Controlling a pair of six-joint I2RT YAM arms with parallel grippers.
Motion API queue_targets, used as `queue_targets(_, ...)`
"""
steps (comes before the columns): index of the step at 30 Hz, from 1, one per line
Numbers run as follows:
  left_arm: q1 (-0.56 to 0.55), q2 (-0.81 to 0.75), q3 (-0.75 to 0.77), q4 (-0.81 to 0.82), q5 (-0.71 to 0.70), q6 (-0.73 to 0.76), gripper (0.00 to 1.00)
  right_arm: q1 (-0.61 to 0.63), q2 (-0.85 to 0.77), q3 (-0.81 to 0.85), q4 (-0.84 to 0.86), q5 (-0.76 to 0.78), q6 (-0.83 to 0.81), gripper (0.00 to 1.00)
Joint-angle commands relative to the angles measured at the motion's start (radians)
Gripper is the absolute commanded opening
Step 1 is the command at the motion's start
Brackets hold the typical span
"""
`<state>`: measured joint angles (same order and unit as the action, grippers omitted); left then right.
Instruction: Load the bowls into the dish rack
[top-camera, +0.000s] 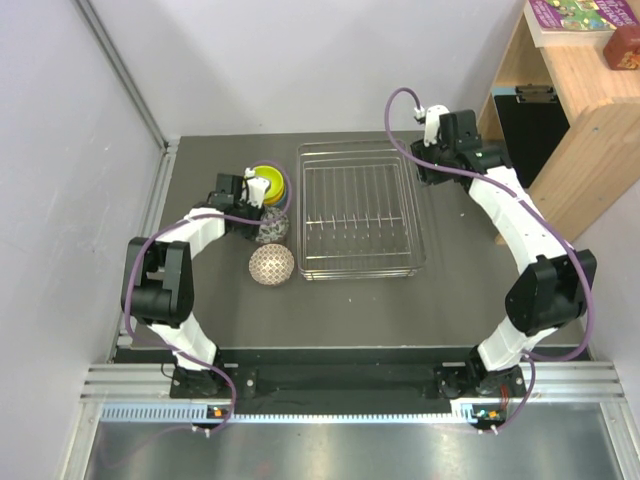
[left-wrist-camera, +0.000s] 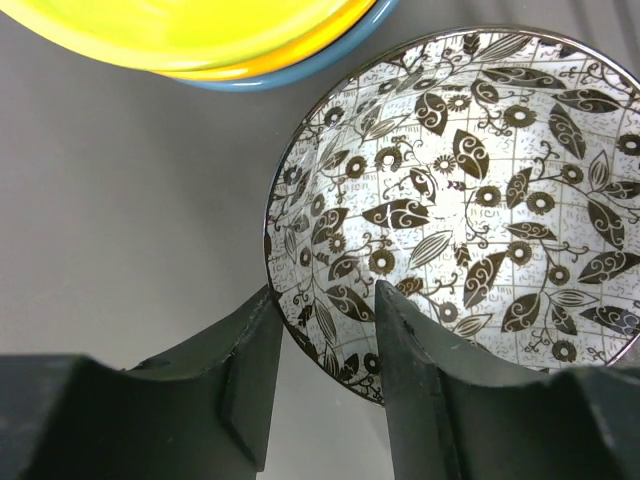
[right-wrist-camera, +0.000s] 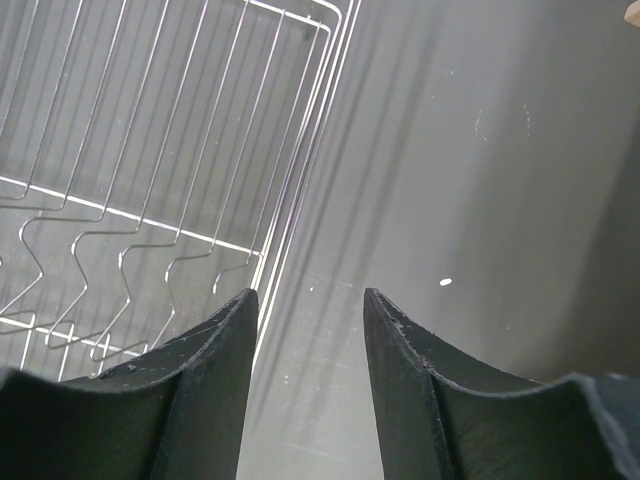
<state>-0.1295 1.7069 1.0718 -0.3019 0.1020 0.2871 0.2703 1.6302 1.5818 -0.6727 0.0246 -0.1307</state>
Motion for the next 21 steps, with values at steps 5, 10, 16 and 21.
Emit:
queue_targets(5, 0.013, -0.02, 0.03, -0.02, 0.016, 0.001, 0.37, 0.01, -0.044, -0.02, 0.03, -0.02, -0.021, 0.46)
queue_targets(10, 0.018, -0.026, 0.025, -0.02, 0.002, 0.001, 0.26, 0.018, -0.058, -0.046, 0.025, -0.02, -0.038, 0.46)
queue_targets(16, 0.041, -0.03, 0.033, -0.017, -0.008, -0.014, 0.18, 0.023, -0.07, -0.072, 0.028, -0.02, -0.044, 0.46)
queue_targets(21, 0.059, -0.035, 0.03, -0.017, -0.024, -0.016, 0.05, 0.024, -0.079, -0.089, 0.035, -0.018, -0.05, 0.46)
